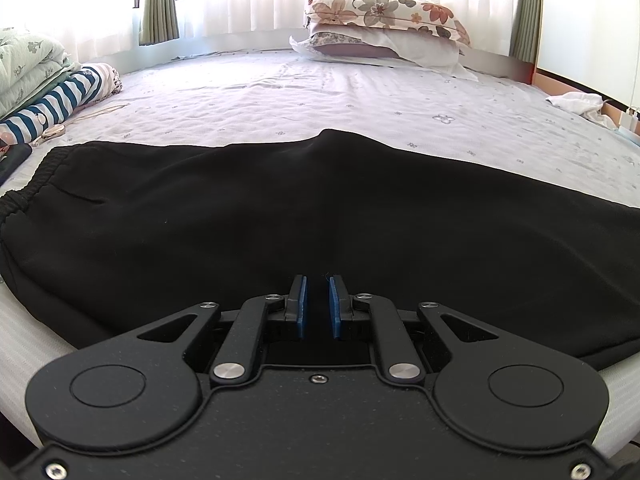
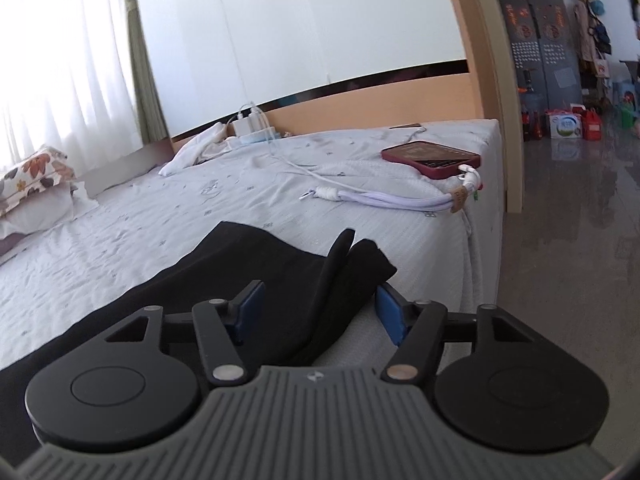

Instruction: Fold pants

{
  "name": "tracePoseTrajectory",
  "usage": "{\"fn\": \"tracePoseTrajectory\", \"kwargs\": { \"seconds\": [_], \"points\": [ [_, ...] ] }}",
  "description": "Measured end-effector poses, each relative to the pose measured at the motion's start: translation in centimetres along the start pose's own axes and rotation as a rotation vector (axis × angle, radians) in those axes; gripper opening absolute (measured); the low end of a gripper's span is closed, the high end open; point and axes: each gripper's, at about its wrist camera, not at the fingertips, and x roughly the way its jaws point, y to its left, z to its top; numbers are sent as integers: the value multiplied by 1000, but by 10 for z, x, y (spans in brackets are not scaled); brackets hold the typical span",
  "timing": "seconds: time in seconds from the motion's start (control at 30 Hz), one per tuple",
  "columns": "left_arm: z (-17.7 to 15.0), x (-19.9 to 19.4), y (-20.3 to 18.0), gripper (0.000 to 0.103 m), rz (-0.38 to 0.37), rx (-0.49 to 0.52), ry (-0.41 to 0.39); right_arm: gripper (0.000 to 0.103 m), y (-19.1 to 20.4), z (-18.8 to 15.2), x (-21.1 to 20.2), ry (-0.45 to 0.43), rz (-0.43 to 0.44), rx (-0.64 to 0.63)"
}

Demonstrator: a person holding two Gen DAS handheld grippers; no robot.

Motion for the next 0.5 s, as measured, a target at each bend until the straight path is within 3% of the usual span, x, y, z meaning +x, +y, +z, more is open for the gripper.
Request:
{"fn": "tracePoseTrajectory", "kwargs": {
  "seconds": [0.33,0.37,0.43,0.47,0.5],
  "points": [
    [1,1,4,13,-9,-10,3,65,-9,18,45,88,86,-19],
    [1,1,5,13,-12,-15,4,59,-10,18,45,82,87,-12],
    [2,1,8,13,-19,-29,7,33,-15,18,41,71,93,21],
    [2,0,10,13,-24,-40,12,15,-19,18,40,77,103,52],
    [4,-1,12,13,-30,-54,19,12,-24,17,40,91,128,92]
  ]
}}
